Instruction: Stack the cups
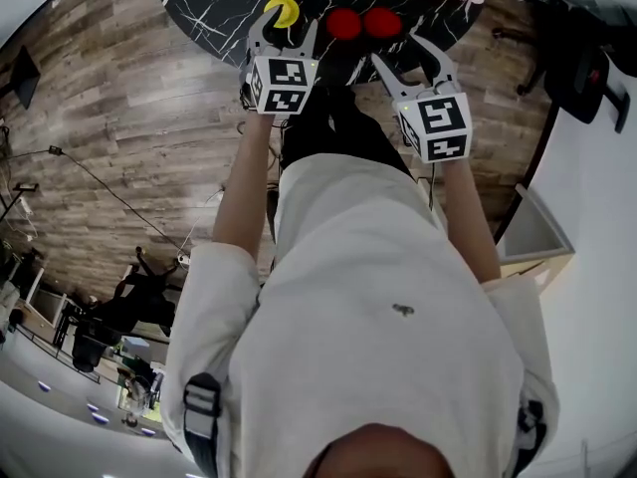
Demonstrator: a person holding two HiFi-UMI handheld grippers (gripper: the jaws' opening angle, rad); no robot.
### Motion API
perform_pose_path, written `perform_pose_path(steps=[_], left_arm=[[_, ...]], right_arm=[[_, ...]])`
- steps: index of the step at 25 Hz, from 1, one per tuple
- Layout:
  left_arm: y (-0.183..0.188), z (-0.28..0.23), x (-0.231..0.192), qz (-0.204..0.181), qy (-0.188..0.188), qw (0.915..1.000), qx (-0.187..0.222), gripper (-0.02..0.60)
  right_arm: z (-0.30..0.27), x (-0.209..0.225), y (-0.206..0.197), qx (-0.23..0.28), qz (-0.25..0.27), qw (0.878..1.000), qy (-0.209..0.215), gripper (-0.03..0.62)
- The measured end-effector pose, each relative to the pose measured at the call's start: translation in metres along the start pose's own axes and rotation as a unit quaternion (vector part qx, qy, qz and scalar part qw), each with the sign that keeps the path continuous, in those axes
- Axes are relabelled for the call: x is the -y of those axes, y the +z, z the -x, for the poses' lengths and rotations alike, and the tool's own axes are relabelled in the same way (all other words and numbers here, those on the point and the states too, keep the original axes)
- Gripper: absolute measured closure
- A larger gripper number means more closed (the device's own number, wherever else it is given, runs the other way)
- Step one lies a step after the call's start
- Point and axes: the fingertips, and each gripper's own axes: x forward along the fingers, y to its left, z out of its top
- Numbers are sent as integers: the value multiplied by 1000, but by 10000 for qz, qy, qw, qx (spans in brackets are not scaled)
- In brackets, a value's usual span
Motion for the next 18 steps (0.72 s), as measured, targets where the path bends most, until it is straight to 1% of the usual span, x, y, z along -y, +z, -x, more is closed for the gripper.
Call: perform_pose_path(steps=[4, 7, 14, 18], left_arm=[[-11, -1, -20, -16, 100, 9999, -123, 359], [-18, -4, -29, -39, 86, 9998, -188, 359], [-34, -16, -34, -142, -156, 9992, -340, 359], [-38, -20, -34, -216, -269, 9988, -355, 359]], right_arm=[[-6, -6, 5, -25, 4, 10000, -29, 342], [-9, -10, 9, -44, -5, 10000, -60, 342], [-17, -18, 11, -123, -89, 9998, -148, 342], [-18, -19, 9, -140, -152, 9995, -224, 342]])
